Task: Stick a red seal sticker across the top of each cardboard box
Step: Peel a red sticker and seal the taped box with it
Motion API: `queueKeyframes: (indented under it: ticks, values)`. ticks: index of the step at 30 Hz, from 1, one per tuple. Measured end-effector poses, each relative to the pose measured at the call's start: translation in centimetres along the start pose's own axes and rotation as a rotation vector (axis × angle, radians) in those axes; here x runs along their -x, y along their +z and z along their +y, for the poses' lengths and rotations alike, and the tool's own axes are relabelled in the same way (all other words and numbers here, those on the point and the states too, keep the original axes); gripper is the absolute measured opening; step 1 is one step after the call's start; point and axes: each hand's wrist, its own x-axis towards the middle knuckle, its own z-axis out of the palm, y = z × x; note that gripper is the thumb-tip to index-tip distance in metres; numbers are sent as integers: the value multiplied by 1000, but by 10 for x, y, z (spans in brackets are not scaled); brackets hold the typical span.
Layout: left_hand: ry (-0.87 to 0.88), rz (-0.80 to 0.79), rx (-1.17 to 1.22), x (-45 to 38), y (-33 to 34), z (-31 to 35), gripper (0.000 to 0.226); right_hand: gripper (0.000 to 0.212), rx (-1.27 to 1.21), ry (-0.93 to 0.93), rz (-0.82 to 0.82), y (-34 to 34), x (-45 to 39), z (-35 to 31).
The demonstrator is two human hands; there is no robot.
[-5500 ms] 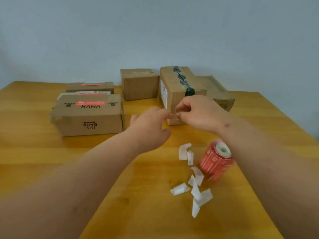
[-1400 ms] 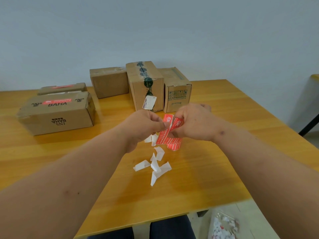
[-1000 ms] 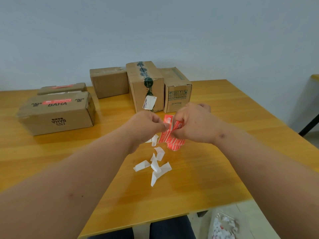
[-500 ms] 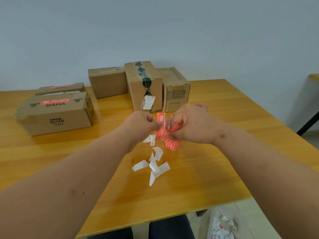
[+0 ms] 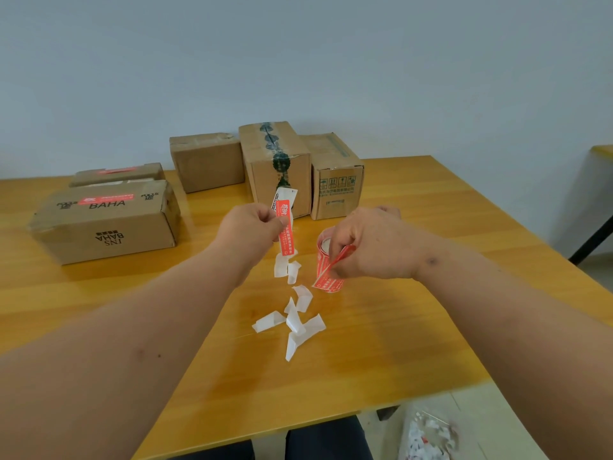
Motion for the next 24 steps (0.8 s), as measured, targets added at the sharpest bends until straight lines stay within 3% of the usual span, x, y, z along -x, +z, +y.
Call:
queueKeyframes:
  ticks: [7,9,11,16,24]
  values:
    - [-24,-170,124,2,-15,-3,21,31,35,41,234,-2,-10,-7]
    - [5,-267,168,5,-19,-3,22,19,-80,61,313,-1,-15,-9]
    - [32,-345,167,9,-22,-3,20,10,-220,78,299,0,-17,-14]
    - [52,-406,149,13,-27,-2,19,14,-413,91,249,-1,-14,-22]
    - [47,-411,153,16,-34,-3,18,21,-415,84,232,-1,-14,-31]
